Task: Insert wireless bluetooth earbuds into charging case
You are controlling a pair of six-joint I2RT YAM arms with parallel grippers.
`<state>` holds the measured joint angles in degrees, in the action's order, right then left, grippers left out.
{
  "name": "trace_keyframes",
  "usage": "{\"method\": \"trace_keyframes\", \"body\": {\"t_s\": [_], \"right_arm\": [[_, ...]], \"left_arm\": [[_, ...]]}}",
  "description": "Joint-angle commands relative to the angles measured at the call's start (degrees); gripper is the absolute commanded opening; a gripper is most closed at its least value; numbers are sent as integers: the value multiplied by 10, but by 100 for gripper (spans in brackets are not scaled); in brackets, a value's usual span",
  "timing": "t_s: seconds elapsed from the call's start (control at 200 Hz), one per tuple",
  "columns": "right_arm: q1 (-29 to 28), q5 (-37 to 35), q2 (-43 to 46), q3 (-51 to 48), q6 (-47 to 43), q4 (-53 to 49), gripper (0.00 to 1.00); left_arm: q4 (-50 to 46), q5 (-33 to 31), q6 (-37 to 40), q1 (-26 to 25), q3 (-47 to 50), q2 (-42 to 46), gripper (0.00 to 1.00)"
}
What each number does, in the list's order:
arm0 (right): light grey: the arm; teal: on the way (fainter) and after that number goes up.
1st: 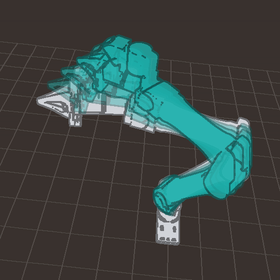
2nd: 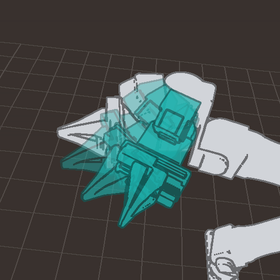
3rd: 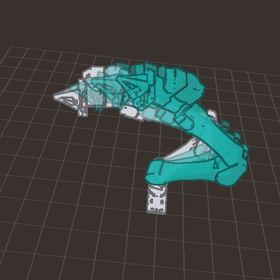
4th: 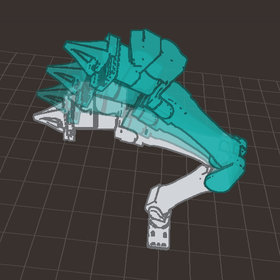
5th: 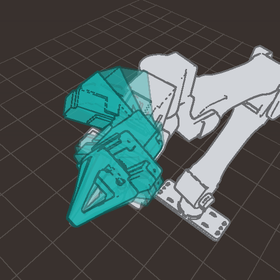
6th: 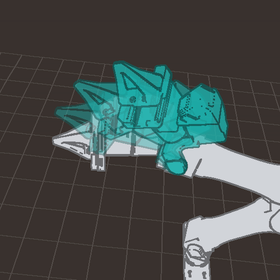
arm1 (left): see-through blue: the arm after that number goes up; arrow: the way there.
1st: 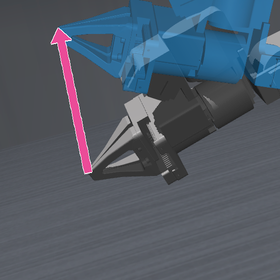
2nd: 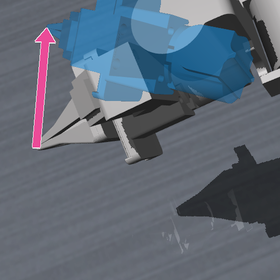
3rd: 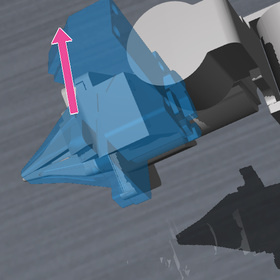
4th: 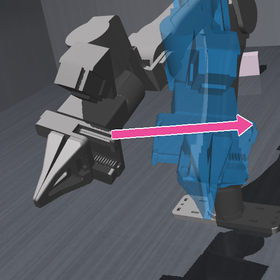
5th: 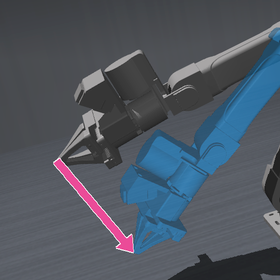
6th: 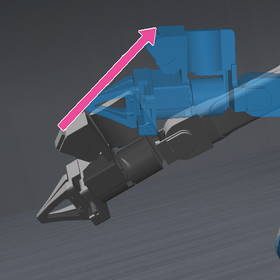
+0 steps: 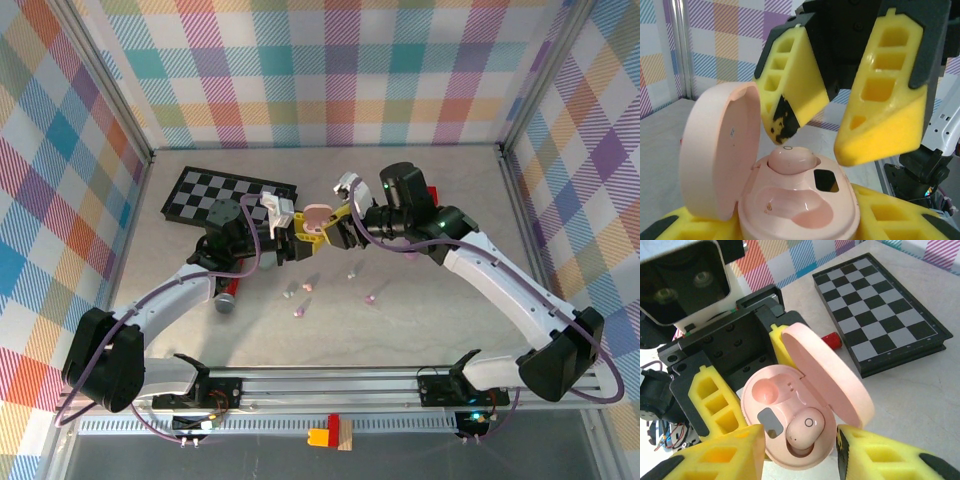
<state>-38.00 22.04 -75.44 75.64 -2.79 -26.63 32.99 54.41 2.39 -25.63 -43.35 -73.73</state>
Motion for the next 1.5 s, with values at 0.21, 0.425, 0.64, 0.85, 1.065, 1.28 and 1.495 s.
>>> {"method": "trace_keyframes", "body": {"t_s": [0.21, 0.425, 0.64, 0.85, 1.065, 1.28, 1.495], "right_arm": [[51, 0, 116, -90, 121, 142, 46], [124, -67, 102, -175, 261, 176, 49], [117, -26, -13, -198, 327, 177, 53], [57, 3, -134, -192, 379, 198, 53], [16, 59, -265, -124, 368, 189, 53], [-16, 94, -378, -28, 340, 161, 52], [-22, 98, -421, -6, 322, 130, 52]], "left_arm": [[33, 8, -7, 28, 1, 25, 42], [57, -1, -24, 47, 18, 49, 42], [58, -10, -25, 52, 24, 66, 42], [81, -29, -36, 62, 42, 84, 42], [83, -28, -46, 71, 45, 100, 42], [68, -34, -43, 73, 52, 123, 42], [39, -42, -30, 74, 60, 148, 42]]}}
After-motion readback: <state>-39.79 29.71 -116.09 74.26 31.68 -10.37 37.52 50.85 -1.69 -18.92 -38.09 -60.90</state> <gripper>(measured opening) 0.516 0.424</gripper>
